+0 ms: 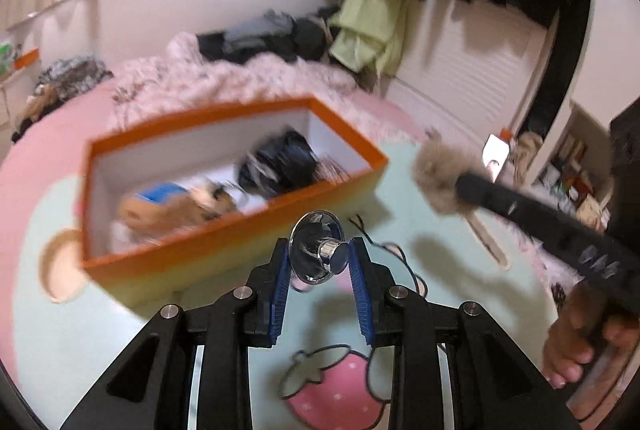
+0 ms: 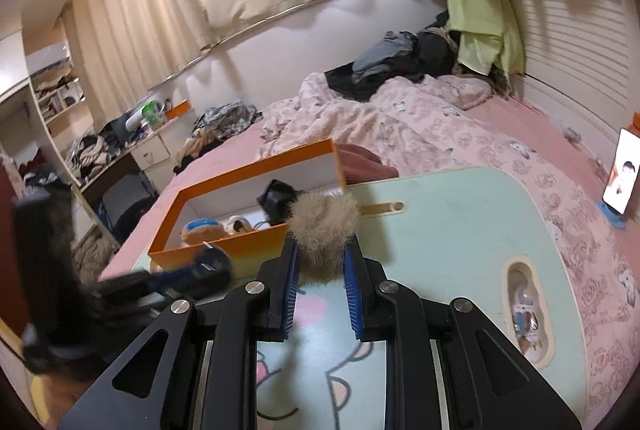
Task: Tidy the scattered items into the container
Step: 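Drop the pompom and silver piece into the orange box with both grippers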
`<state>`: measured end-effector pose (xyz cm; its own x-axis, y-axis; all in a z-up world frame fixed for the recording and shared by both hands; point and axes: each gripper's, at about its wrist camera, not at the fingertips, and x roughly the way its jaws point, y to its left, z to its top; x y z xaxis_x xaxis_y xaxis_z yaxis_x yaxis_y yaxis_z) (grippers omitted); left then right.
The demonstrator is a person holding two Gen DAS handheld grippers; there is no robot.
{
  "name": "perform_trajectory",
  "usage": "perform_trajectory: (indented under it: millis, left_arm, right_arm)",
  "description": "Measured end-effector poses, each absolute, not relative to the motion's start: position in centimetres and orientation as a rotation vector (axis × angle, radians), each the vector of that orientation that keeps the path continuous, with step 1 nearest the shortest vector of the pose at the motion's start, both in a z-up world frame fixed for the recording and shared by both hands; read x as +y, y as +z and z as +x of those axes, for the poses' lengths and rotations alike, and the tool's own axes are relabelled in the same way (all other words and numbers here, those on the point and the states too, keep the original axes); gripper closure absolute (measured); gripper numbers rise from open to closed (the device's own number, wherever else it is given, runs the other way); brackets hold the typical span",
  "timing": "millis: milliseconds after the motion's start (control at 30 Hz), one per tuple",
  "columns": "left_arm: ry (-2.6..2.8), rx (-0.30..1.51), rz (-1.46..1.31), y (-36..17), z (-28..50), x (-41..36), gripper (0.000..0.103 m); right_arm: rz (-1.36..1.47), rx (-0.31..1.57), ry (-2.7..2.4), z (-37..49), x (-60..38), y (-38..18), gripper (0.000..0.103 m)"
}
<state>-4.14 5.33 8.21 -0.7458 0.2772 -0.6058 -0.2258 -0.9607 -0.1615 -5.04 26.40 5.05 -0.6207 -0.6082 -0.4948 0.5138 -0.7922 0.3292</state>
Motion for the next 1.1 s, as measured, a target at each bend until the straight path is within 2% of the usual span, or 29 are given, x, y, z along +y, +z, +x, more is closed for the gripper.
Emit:
perform_trajectory:
  millis: [200,333,867,933,967,1000,1033,1100]
  left_arm:
    - [2.823,-0.129,-0.854,12.0,-5.7,1.9,0.075]
    - [2.857,-0.122,-0.863,12.6,-7.4,0.5,0.075]
    - [2.850,-0.160,-1.086,8.1,-11.9,-2.1,0.075]
    - [2.823,-0.164,-1.151,7.4,-12.4,-2.1,0.066]
    - [2.810,-0.174,-1.172,7.2,-12.5,-2.1,0.044]
    - [2.802,-0.215,-1.161,7.1,-12.4,-2.2,0.035]
    - [2.798,-0.244,-1.144,7.1,-12.2,-2.3,0.034]
    - [2.793,-0.251,-1.129,7.4,-11.3,-2.1,0.031]
  right_arm:
    - [0.752,-0.098,-2.355,-5.0,23.2,6.7,0.081]
    - [0.712,-0.005,-2.374,-6.0,20.6,7.9,0.081]
    - [0.786,0.270,-2.393,-12.2,13.4,6.0,0.081]
    - [0.806,0.267,-2.393,-12.5,13.3,5.6,0.080]
    - [0.814,0.269,-2.399,-12.5,13.3,5.4,0.077]
    - [0.822,0.273,-2.411,-12.6,13.3,5.2,0.072]
    - [0.827,0.276,-2.423,-12.7,13.4,5.2,0.069]
    - [0.826,0.274,-2.437,-12.7,13.5,5.2,0.049]
